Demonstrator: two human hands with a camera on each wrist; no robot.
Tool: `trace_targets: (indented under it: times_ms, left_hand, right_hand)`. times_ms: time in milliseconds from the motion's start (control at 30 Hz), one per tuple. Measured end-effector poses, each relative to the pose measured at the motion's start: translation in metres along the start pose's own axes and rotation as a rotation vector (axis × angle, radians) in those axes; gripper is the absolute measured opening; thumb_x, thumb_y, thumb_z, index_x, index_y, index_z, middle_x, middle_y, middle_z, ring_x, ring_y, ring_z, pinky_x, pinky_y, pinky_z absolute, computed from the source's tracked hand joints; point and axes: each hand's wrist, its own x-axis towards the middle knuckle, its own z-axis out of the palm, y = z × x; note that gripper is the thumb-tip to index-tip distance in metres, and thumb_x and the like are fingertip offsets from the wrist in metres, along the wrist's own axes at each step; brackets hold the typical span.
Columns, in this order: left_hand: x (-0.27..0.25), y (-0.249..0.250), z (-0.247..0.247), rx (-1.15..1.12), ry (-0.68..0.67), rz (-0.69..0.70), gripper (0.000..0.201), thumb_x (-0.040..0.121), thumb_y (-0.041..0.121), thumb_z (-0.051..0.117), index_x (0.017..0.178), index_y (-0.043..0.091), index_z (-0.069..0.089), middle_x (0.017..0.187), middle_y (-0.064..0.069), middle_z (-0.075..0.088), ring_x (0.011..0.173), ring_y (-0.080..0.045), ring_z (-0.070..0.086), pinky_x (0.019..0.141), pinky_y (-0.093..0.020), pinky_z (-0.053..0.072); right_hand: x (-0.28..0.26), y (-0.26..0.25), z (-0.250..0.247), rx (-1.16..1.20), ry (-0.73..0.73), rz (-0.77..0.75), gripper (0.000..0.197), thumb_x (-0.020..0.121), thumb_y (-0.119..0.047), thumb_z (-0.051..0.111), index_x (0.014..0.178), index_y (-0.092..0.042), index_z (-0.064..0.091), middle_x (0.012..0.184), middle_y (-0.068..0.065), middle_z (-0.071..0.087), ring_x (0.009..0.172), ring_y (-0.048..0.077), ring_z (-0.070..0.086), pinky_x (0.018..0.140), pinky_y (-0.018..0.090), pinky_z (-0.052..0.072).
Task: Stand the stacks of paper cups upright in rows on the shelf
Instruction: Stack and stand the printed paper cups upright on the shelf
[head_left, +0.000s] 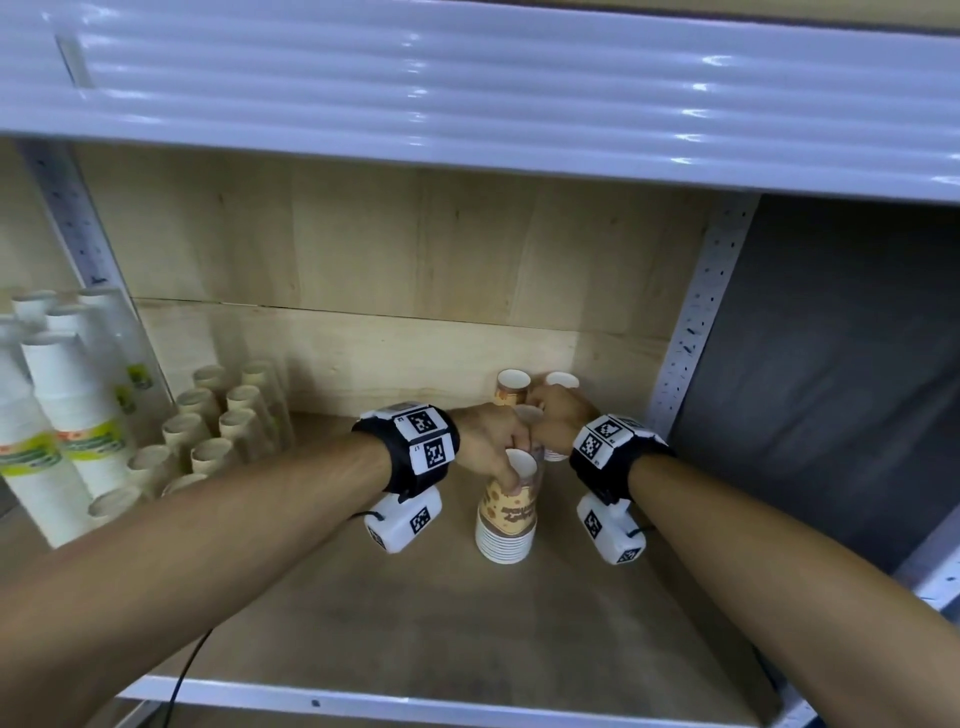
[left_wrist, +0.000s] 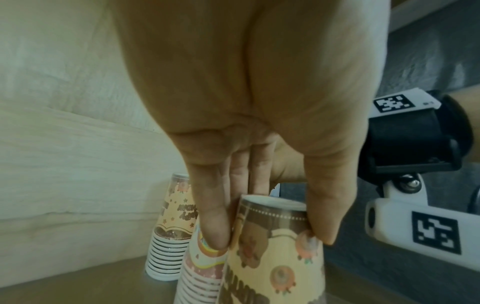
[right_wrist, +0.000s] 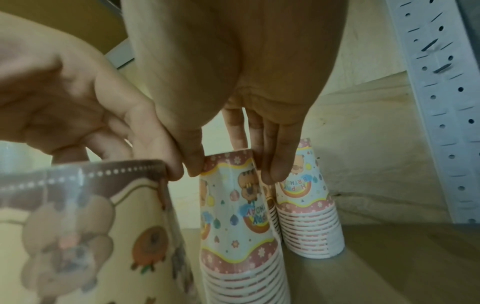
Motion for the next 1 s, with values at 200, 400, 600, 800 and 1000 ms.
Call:
trace_targets:
  times_ms: [200, 400, 600, 800, 1000]
  left_hand:
    - [0.004, -0.004, -0.007, 0.016, 0.002, -0.049, 0.042, 0.076, 0.033, 0.079, 0.114, 0.02, 0.068, 0.103, 0.007, 0.065, 0.096, -0.014, 0.061, 0.086, -0.035, 0.053]
    - [0.016, -0.016, -0.021, 0.033, 0.049, -0.122, 0.041, 0.072, 0.038, 0.079, 0.108, 0.021, 0.068, 0.099, 0.003, 0.067, 0.093, -0.016, 0.063, 0.081, -0.035, 0.053]
    - [0.034, -0.021, -0.031, 0.041, 0.145, -0.198, 0.037, 0.072, 0.038, 0.077, 0.101, 0.017, 0.068, 0.099, -0.002, 0.066, 0.092, -0.021, 0.064, 0.073, -0.03, 0.051]
    - [0.051, -0.025, -0.026, 0.022, 0.184, -0.255, 0.047, 0.071, 0.039, 0.076, 0.108, 0.012, 0.067, 0.105, -0.005, 0.067, 0.092, -0.022, 0.065, 0.076, -0.033, 0.055]
    - [0.06, -0.027, -0.02, 0.03, 0.162, -0.244, 0.048, 0.078, 0.032, 0.074, 0.12, 0.012, 0.062, 0.111, -0.004, 0.061, 0.095, -0.021, 0.06, 0.072, -0.03, 0.049]
  right_hand:
    - [-0.003, 0.007, -0.009, 0.066, 0.049, 0.065, 0.028, 0.068, -0.043, 0.067, 0.086, -0.021, 0.066, 0.089, 0.0, 0.065, 0.084, 0.017, 0.064, 0.073, 0.035, 0.058]
    - [-0.009, 0.026, -0.025, 0.063, 0.053, 0.09, 0.041, 0.071, -0.03, 0.075, 0.108, -0.015, 0.066, 0.107, -0.002, 0.063, 0.093, 0.016, 0.059, 0.074, 0.029, 0.052]
    - [-0.006, 0.04, -0.028, 0.089, 0.048, 0.123, 0.057, 0.056, -0.039, 0.075, 0.111, -0.024, 0.068, 0.113, 0.0, 0.067, 0.102, 0.02, 0.064, 0.083, 0.031, 0.055]
    - [0.013, 0.061, -0.022, 0.096, 0.022, 0.107, 0.057, 0.046, -0.046, 0.071, 0.1, -0.029, 0.065, 0.108, -0.003, 0.067, 0.098, 0.019, 0.066, 0.084, 0.038, 0.058]
    - [0.002, 0.046, -0.023, 0.079, 0.049, 0.034, 0.042, 0.066, -0.024, 0.077, 0.106, -0.02, 0.066, 0.114, 0.002, 0.062, 0.104, 0.022, 0.061, 0.089, 0.039, 0.056]
